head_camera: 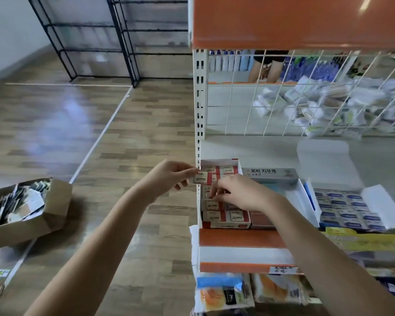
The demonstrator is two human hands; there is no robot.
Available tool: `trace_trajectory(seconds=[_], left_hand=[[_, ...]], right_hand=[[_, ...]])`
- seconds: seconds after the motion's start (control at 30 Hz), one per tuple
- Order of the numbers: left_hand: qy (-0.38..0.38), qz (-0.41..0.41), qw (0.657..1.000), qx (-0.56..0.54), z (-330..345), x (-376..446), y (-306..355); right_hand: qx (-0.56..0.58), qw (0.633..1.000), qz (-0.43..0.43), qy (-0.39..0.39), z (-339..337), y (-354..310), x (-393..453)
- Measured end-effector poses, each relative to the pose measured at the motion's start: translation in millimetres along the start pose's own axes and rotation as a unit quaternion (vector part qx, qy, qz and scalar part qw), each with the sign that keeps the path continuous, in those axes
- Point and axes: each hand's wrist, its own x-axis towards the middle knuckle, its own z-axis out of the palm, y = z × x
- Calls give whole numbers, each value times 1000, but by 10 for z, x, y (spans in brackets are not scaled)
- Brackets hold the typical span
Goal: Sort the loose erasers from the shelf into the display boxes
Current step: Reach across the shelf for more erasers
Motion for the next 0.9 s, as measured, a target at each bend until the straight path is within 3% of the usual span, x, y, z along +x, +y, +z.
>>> trace_trajectory(seconds=[0.27,0.43,0.57,0.9], left_hand=[[10,1,999,31,75,-23,50],[22,30,989,143,216,6,155],[-18,67,967,246,415,29,325],[-53,64,946,315,756,43,413]], right_hand=[[3,1000,-15,7,3,49,-16],[-10,998,-7,66,-198,254,-161],[-20,994,11,105,-286,432,-233],[-16,997,4,79,-179,520,-312]])
